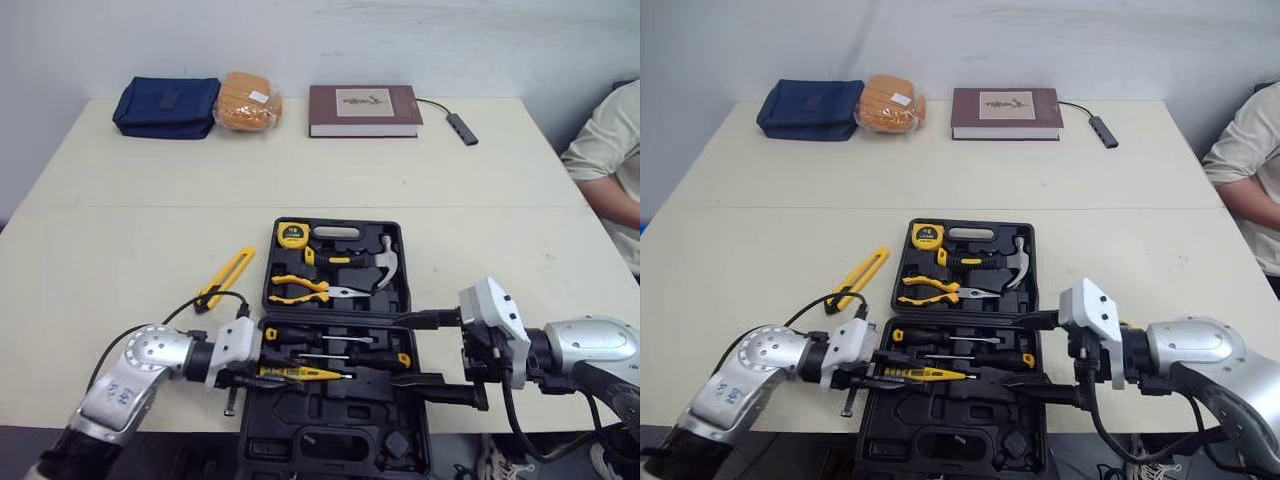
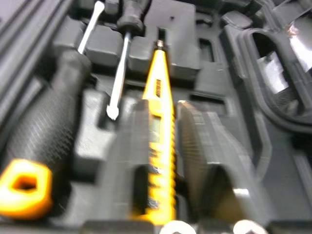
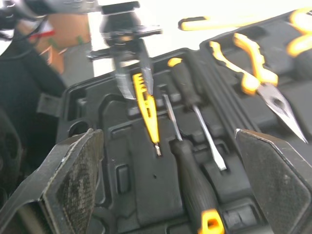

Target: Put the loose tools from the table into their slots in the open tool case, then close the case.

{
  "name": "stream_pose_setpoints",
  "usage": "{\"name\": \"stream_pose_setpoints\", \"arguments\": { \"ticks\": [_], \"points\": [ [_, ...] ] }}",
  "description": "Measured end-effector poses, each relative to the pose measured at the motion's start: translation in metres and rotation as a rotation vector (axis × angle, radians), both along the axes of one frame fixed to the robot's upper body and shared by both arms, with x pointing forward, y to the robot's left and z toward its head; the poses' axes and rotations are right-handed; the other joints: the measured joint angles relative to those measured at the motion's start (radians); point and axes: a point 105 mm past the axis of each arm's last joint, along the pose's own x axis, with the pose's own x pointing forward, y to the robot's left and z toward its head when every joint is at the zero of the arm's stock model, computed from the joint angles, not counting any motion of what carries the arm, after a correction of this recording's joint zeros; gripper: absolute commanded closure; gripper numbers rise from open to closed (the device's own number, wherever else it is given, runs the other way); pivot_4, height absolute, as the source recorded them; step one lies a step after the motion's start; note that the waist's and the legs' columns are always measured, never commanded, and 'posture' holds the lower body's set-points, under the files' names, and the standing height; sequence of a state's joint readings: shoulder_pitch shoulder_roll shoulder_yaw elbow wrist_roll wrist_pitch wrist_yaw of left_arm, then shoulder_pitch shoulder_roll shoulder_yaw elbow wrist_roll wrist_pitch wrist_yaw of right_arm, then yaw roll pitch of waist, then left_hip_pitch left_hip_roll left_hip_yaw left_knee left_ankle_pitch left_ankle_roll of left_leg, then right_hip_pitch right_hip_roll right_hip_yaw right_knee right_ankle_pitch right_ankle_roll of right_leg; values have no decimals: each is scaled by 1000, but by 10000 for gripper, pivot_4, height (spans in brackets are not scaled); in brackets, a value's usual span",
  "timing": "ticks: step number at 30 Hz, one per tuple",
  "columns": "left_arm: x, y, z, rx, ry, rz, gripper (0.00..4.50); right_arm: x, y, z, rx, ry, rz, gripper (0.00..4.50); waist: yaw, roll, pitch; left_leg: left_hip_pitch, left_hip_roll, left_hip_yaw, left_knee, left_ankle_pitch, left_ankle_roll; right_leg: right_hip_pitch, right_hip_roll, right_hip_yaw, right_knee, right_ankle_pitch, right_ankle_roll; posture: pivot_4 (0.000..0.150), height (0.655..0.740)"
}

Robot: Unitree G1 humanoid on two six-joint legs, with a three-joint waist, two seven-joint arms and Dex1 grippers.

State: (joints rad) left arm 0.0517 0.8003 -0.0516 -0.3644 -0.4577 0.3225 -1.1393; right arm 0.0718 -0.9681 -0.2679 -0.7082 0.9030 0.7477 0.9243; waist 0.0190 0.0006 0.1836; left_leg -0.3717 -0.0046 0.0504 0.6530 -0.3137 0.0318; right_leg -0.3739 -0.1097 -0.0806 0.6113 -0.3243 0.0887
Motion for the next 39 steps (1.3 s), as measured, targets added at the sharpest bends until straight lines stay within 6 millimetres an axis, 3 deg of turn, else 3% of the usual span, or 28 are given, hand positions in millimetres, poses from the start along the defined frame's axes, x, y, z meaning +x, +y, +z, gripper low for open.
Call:
{"name": "stream_pose_setpoints", "arguments": {
  "ticks": [4, 7, 9, 12, 16, 19, 23, 27, 32, 34, 39],
  "points": [
    [4, 23, 11, -24, 25, 200, 271, 7, -30, 7, -7, -25, -149, 0, 4, 0, 0, 0, 0, 0, 0, 0, 0, 1, 0, 0, 0, 0, 0, 1500, 7400],
    [7, 45, 15, -22, 34, 350, 271, 12, -63, 4, -38, -26, -289, 0, 6, -1, 0, 0, 0, 0, -1, -1, 1, 0, 0, 0, -1, 0, 0, 1500, 7400],
    [13, 75, 23, -23, 24, 515, 271, 13, -98, -2, -81, -23, -421, 0, 7, -1, 0, -1, 0, 0, -1, -1, 1, 0, 0, 0, -1, 0, 0, 1500, 7400],
    [21, 136, 39, -16, -13, 766, 271, 11, -143, -3, -130, -38, -567, 0, 5, -1, 0, 0, 0, 0, -1, -1, 1, 0, 0, 0, -1, 0, 0, 1500, 7400],
    [12, 210, 47, 35, -71, 1020, 271, 4, -191, -6, -181, -43, -714, 0, -3, -1, 0, 2, 0, 2, -5, -4, 6, -2, 0, 2, -1, -1, -1, 1500, 7400],
    [6, 236, 42, 59, -77, 1109, 271, -2, -210, -11, -211, -39, -757, 0, -2, -1, 0, 1, 0, 2, -6, -4, 5, -3, -1, 2, -1, -1, -2, 1500, 7400],
    [1, 251, 44, 62, -77, 1141, 271, -8, -229, -10, -229, -46, -823, 0, 0, -1, 0, 1, 0, 2, -6, -8, -1, -3, -1, 3, -1, -1, -3, 1500, 7400],
    [3, 246, 49, 57, -83, 1107, 271, -7, -225, -5, -235, -59, -809, 0, -2, 0, 1, 1, 0, 2, -6, -8, -2, -4, -1, 3, -1, -2, -3, 1500, 7400],
    [25, 213, 60, 50, -122, 993, 271, 3, -196, 7, -229, -107, -710, 0, -2, 1, 1, 1, 0, 2, -6, -8, -2, -3, -1, 3, -1, -2, -3, 1500, 7400],
    [34, 198, 58, 56, -121, 956, 271, 9, -180, 11, -213, -125, -661, 0, -2, 1, 1, 1, 0, 2, -6, -8, -2, -3, -1, 3, -1, -2, -3, 1500, 7400],
    [59, 158, 51, 76, -42, 872, 271, 25, -107, 28, -133, -181, -426, 0, -12, 1, 1, 2, 0, 2, -6, -2, -3, -3, -1, 2, 1, -1, -2, 1500, 7400]
  ]
}}
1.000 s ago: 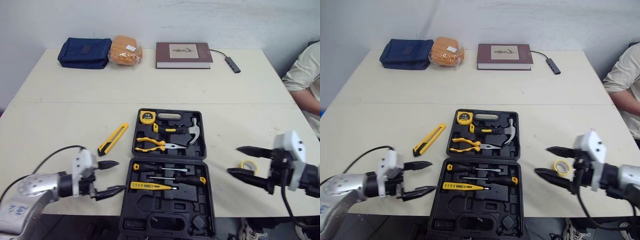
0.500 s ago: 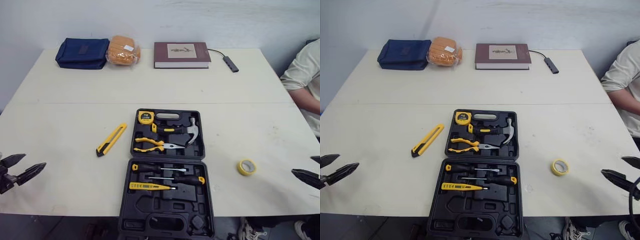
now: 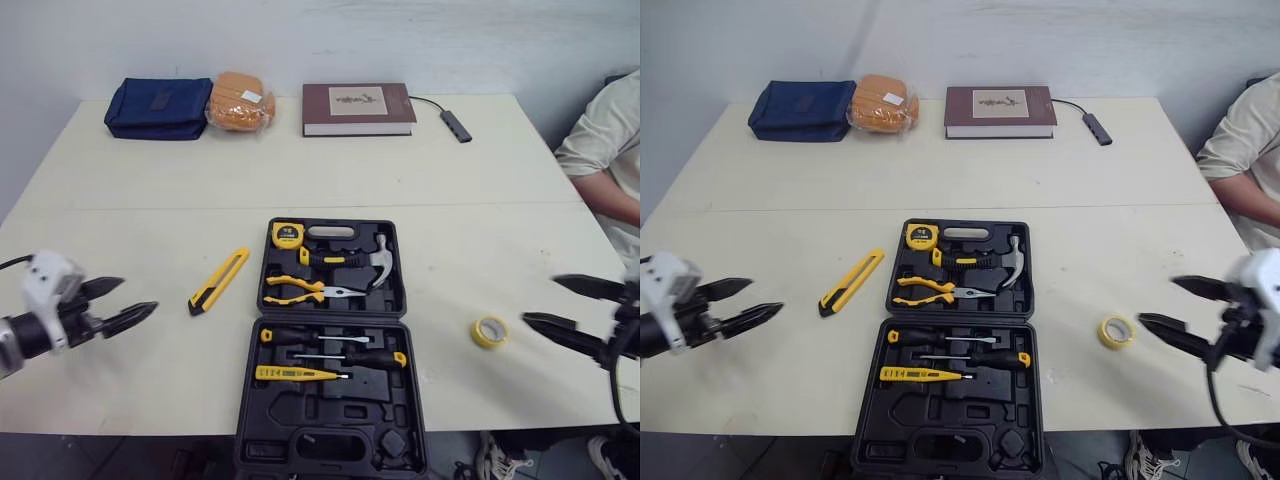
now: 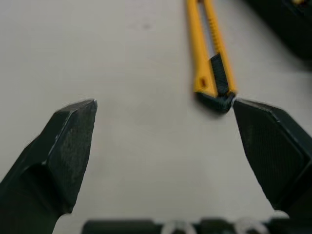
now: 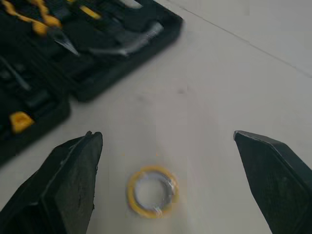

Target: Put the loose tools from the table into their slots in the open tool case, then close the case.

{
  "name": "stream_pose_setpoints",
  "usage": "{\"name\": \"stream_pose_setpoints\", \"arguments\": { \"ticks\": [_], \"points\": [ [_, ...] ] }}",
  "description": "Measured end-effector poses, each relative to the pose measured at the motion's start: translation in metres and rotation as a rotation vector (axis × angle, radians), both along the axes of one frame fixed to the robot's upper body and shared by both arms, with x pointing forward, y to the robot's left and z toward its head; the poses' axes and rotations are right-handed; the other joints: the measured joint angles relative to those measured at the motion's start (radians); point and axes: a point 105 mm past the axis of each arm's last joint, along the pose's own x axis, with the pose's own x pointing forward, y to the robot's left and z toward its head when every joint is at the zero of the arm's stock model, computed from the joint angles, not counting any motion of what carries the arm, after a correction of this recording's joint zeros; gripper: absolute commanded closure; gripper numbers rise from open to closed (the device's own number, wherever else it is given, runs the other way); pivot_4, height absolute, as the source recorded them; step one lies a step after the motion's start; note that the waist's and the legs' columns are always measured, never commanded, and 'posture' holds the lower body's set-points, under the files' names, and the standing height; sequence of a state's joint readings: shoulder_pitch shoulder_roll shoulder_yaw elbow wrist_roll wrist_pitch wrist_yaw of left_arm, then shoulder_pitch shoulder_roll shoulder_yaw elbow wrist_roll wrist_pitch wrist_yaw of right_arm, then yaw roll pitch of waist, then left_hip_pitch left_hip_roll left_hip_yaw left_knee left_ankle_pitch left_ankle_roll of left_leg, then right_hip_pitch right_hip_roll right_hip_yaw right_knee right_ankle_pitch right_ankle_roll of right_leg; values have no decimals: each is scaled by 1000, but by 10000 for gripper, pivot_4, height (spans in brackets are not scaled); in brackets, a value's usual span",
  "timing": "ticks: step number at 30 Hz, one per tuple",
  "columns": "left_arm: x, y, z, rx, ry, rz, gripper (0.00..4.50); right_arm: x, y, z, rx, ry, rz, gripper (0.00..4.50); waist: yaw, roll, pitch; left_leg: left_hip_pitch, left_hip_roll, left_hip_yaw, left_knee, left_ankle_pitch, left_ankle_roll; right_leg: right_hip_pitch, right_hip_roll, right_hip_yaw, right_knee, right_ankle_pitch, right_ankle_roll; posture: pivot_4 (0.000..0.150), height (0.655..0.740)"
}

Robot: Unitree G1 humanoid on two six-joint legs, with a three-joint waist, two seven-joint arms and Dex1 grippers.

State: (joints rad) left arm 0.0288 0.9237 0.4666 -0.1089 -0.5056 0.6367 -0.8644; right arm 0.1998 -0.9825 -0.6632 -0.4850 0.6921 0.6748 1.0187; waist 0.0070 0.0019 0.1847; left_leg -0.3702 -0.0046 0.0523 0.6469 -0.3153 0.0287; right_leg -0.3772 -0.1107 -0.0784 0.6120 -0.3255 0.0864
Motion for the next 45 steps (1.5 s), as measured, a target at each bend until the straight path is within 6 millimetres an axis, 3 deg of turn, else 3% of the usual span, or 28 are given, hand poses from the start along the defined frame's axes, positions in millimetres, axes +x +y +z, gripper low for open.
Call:
{"name": "stream_pose_setpoints", "arguments": {
  "ticks": [5, 10, 13, 18, 21, 26, 35, 38, 41, 45],
  "points": [
    [24, -25, -5, 51, 30, -25, 271, 3, 79, 12, 92, -66, 264, 0, -8, 0, 0, -1, 0, 0, 0, 1, 0, 0, 0, 0, 0, 0, 1, 1500, 7400],
    [27, -42, -24, 55, 104, -64, 271, -5, 118, 25, 145, -82, 414, 0, -8, -1, 1, -2, 0, 0, 1, 0, 1, 0, 0, -1, 0, 1, 1, 1500, 7400],
    [31, -48, -33, 60, 115, -73, 271, -8, 131, 29, 151, -84, 470, 0, -6, -2, 1, -2, -1, 0, 2, 1, 1, 0, 0, -1, 0, 1, 1, 1500, 7400],
    [47, -57, -33, 103, 67, -77, 271, -9, 140, 28, 152, -70, 515, 0, 1, -3, 1, -2, -1, 0, 3, 1, 1, 0, 0, -1, 0, 1, 2, 1500, 7400],
    [51, -58, -34, 178, 35, -91, 8190, -9, 143, 29, 150, -72, 530, 0, 0, -3, 0, -1, -1, 0, 2, 1, 1, 0, 0, -1, 0, 1, 2, 1500, 7400],
    [49, -63, -38, 160, 28, -128, 31415, -8, 146, 35, 143, -97, 550, 0, -2, -3, 0, -1, -1, 0, 3, 1, 1, 1, 0, -1, 1, 1, 2, 1500, 7400],
    [47, -55, -34, 106, 45, -99, 32158, -8, 148, 36, 155, -87, 562, 0, -6, -3, 0, -1, -1, -1, 2, 2, 1, 1, 0, -1, 1, 1, 2, 1500, 7400],
    [40, -50, -16, 137, 28, -150, 32158, -9, 144, 33, 151, -56, 557, 0, -10, -5, 1, -2, -1, -1, 2, 2, 1, 0, 0, -1, 0, 1, 2, 1500, 7400],
    [29, -71, 12, 141, -41, -297, 32158, -13, 141, 29, 140, -19, 563, 0, -9, -5, 2, -2, -1, -1, 2, 1, 2, 1, 0, -1, -2, 1, 2, 1500, 7400],
    [-9, -130, 32, 138, -51, -638, 32158, -22, 131, 18, 95, 77, 585, 0, -4, -6, 2, -3, -1, -2, 3, 1, 2, 2, 0, -1, -4, 1, 2, 1500, 7400]
  ]
}}
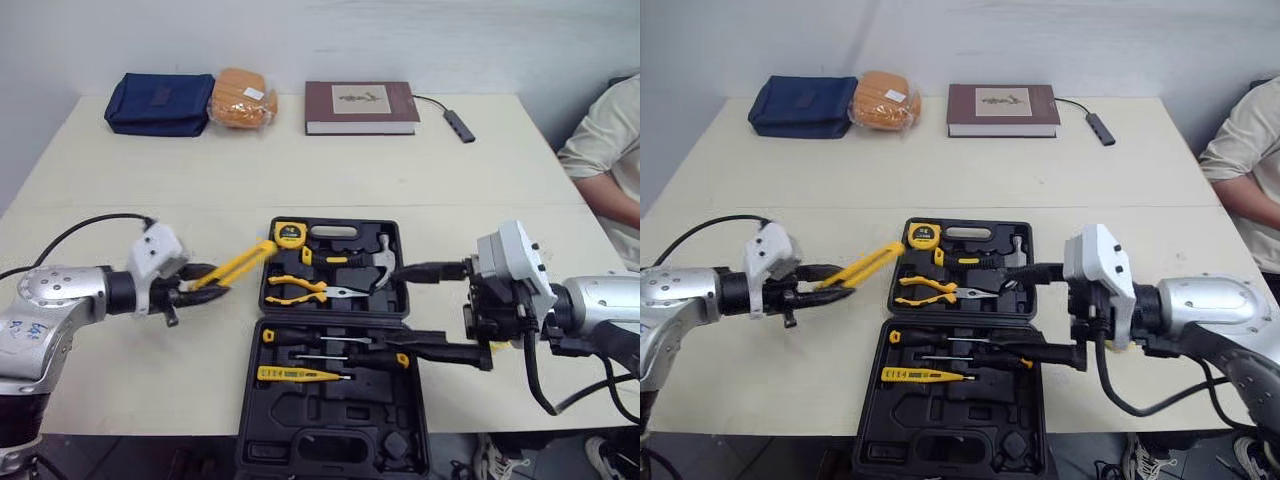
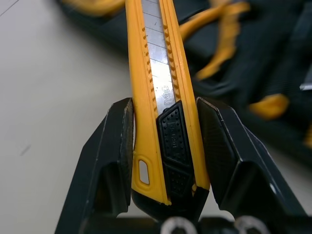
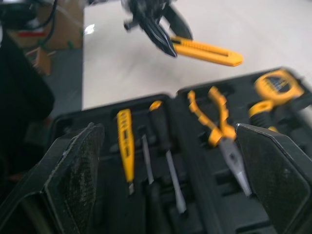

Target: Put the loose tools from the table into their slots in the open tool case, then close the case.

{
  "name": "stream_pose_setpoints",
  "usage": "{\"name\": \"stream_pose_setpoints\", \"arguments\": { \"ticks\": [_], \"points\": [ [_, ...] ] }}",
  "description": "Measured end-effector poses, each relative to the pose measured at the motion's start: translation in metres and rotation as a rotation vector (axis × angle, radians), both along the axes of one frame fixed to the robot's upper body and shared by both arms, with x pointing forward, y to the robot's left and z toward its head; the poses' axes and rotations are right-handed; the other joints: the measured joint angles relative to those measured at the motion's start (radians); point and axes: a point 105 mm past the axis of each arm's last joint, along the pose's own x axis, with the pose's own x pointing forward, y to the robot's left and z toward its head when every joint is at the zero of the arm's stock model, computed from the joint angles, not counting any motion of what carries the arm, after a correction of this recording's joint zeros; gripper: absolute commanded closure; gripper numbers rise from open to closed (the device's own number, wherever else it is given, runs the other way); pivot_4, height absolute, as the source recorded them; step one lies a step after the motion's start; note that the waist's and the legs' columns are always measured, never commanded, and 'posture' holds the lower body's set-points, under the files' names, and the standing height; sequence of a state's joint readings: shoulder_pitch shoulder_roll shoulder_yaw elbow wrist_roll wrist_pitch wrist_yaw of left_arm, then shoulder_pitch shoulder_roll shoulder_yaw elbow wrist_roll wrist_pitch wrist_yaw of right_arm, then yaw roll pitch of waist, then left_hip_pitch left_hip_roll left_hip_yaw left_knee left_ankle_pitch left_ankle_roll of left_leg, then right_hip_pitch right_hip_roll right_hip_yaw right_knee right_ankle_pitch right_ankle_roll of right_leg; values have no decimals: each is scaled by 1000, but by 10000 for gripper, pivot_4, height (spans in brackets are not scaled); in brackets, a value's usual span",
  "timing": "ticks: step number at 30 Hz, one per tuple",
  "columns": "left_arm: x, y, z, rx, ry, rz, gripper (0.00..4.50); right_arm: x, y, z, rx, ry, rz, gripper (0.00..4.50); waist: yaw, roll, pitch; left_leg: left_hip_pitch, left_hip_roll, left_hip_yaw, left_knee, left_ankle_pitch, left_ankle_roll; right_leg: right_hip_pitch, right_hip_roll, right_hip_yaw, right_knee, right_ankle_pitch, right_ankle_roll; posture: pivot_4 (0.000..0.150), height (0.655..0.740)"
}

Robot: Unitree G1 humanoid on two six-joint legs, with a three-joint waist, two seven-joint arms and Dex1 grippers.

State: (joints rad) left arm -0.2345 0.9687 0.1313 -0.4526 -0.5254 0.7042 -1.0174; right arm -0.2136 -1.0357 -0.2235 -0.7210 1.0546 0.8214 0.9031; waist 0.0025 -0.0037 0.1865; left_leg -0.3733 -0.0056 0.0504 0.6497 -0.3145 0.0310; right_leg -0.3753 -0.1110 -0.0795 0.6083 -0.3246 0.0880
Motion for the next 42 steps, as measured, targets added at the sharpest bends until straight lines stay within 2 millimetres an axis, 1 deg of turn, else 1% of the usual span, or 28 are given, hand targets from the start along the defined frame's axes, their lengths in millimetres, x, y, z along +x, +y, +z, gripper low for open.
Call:
{"name": "stream_pose_setpoints", "arguments": {
  "ticks": [1, 3, 6, 8, 10, 13, 16, 20, 24, 29, 37, 39, 41, 42],
  "points": [
    [-10, -13, -2, 15, 23, -69, 32158, -4, -3, -4, -18, 31, 2, 0, 0, 0, 0, 0, 0, 0, 0, 0, 0, 0, 0, 0, 0, 0, 0, 1500, 7400],
    [-26, -31, -9, 36, 81, -174, 32158, -9, -9, -9, -49, 67, 6, 0, -1, 0, 0, 0, 0, 0, 0, 1, 0, 0, 0, 0, 1, 0, 0, 1500, 7400],
    [-38, -55, -16, 35, 117, -276, 32158, -22, -16, -19, -118, 118, 34, 0, -1, 0, 0, 1, 0, 0, 0, 1, 0, 1, 1, 0, 2, 0, 0, 1500, 7400],
    [-44, -73, -23, 34, 133, -334, 32158, -26, -18, -20, -128, 134, 35, 0, 1, 0, 0, 1, 0, 0, 1, 2, 0, 1, 2, 0, 3, 0, 1, 1500, 7400],
    [-50, -86, -34, 55, 170, -373, 32158, -30, -23, -23, -141, 163, 22, 0, 7, 0, 1, 1, 0, 0, 2, 2, 0, 1, 2, 0, 3, 0, 1, 1500, 7400],
    [-63, -98, -46, 94, 213, -428, 32158, -34, -27, -26, -152, 188, 11, 0, 15, -1, 1, 1, 0, 0, 2, 2, 1, 1, 3, 0, 3, 0, 1, 1500, 7400],
    [-73, -104, -56, 146, 235, -459, 32158, -35, -29, -27, -153, 190, 3, 0, 22, -1, 1, 1, 0, 0, 3, 2, 1, 1, 3, 0, 3, 0, 1, 1500, 7400],
    [-71, -107, -66, 217, 223, -445, 32158, -36, -31, -30, -160, 198, -11, 0, 25, -1, 1, 0, 0, 0, 4, 2, 1, 2, 3, 0, 4, 0, 1, 1500, 7400],
    [-72, -104, -70, 262, 220, -454, 32158, -38, -35, -36, -176, 220, -26, 0, 26, -2, 1, 0, 0, 0, 4, 2, 1, 2, 3, 0, 3, 0, 1, 1500, 7400],
    [-73, -100, -73, 295, 221, -478, 32158, -40, -37, -36, -183, 218, -36, 0, 25, -2, 1, 0, 0, 0, 5, 2, 1, 2, 3, 0, 4, 0, 1, 1500, 7400],
    [-72, -96, -74, 326, 163, -512, 32158, -41, -39, -35, -185, 214, -46, 0, 25, -2, 1, 0, 0, 0, 5, 2, 1, 2, 3, 0, 4, 0, 1, 1500, 7400],
    [-72, -96, -74, 316, 160, -510, 21854, -41, -38, -35, -187, 209, -43, 0, 25, -2, 1, 0, 0, 0, 5, 2, 1, 2, 3, 0, 4, 0, 1, 1500, 7400],
    [-70, -98, -73, 289, 157, -491, 13858, -43, -37, -36, -188, 212, -39, 0, 25, -2, 1, 0, 0, 0, 6, 2, 1, 2, 3, 0, 4, 0, 1, 1500, 7400],
    [-68, -98, -73, 273, 158, -476, 8476, -43, -37, -36, -187, 212, -39, 0, 25, -2, 1, 0, 0, 0, 6, 2, 1, 2, 3, 0, 4, 0, 1, 1500, 7400]
  ]
}}
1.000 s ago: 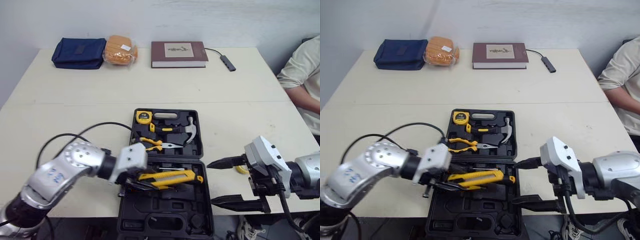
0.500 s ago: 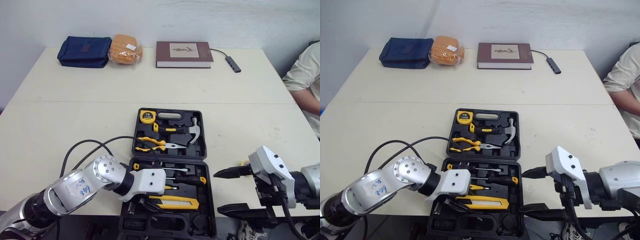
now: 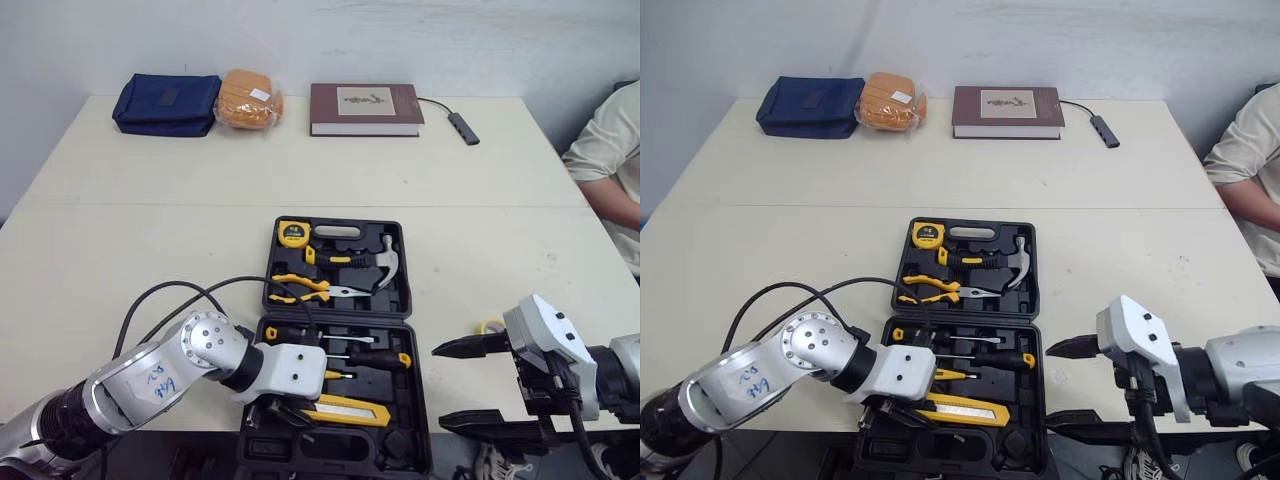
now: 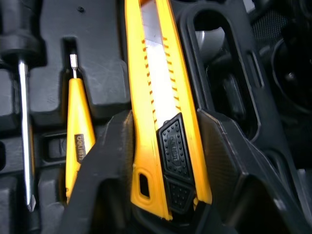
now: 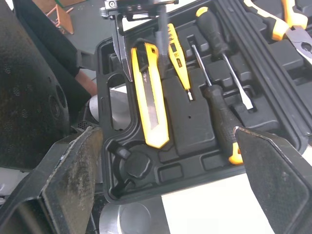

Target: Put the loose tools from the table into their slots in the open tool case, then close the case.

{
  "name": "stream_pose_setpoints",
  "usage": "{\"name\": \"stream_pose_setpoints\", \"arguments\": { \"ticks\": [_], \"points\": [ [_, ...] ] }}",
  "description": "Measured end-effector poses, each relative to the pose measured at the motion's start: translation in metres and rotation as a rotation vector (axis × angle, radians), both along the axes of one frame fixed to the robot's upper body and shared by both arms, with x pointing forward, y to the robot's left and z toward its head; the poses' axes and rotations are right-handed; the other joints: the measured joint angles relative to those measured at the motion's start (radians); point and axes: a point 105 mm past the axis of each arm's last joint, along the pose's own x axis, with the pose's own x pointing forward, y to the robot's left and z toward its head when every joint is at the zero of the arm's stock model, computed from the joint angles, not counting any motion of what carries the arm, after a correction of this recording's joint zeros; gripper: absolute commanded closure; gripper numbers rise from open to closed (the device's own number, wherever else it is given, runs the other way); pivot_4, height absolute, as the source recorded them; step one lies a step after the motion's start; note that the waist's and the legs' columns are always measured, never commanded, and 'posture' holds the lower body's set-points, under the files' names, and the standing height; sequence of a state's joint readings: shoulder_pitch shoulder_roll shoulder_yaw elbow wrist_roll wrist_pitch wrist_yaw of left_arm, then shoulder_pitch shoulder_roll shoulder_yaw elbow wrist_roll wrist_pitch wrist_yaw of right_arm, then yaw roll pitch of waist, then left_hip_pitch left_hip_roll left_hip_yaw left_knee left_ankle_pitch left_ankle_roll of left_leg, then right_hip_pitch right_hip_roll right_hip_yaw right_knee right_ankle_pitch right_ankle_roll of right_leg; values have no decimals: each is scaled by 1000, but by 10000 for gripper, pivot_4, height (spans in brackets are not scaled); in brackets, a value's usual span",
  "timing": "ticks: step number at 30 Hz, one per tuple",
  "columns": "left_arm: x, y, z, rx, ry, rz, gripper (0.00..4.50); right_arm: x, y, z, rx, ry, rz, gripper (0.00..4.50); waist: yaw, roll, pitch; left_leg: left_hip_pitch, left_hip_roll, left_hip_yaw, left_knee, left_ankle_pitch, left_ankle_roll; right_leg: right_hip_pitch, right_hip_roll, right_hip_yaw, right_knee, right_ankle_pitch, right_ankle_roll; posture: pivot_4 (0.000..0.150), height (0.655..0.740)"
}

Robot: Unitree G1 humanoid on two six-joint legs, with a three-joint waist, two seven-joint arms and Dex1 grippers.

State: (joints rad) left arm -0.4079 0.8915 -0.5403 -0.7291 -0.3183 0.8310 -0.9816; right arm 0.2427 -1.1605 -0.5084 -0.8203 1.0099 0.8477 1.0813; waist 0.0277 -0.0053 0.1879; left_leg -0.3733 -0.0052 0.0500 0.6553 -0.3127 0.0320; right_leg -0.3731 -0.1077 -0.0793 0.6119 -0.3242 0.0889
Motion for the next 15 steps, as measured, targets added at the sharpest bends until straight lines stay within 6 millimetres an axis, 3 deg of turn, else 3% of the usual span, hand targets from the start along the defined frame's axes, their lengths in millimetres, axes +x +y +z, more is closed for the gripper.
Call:
{"name": "stream_pose_setpoints", "arguments": {
  "ticks": [2, 5, 9, 13, 15],
  "points": [
    [-4, -3, 3, -43, 39, -8, 410, 0, 0, 0, 7, 2, -2, 0, 0, 0, 0, 0, 0, 0, 0, 0, 0, 0, 0, 0, 0, 0, 0, 1500, 7400],
    [-11, -2, 13, -131, 63, -51, 410, -1, 2, 2, 26, 9, 2, 0, -2, 0, 0, 0, 0, 0, 1, 0, 0, 0, 0, 0, 0, 0, 0, 1500, 7400],
    [-14, -9, 29, -302, 24, -143, 11887, -1, 5, 4, 34, -3, 14, 0, -1, 0, 0, 0, 0, 0, 2, 0, 0, 1, 0, 0, 0, 0, 0, 1500, 7400],
    [-13, -11, 23, -388, 118, -133, 30897, 0, 8, 2, 45, -2, 30, 0, -1, 0, 0, 0, 0, 0, 2, 0, 0, 1, 0, 0, 0, 0, 0, 1500, 7400],
    [-11, -12, 17, -391, 141, -123, 38087, 0, 9, 1, 44, -3, 34, 0, -1, 0, 0, 0, 0, 0, 2, 0, 0, 1, 0, 0, 0, 0, 0, 1500, 7400]
  ]
}}
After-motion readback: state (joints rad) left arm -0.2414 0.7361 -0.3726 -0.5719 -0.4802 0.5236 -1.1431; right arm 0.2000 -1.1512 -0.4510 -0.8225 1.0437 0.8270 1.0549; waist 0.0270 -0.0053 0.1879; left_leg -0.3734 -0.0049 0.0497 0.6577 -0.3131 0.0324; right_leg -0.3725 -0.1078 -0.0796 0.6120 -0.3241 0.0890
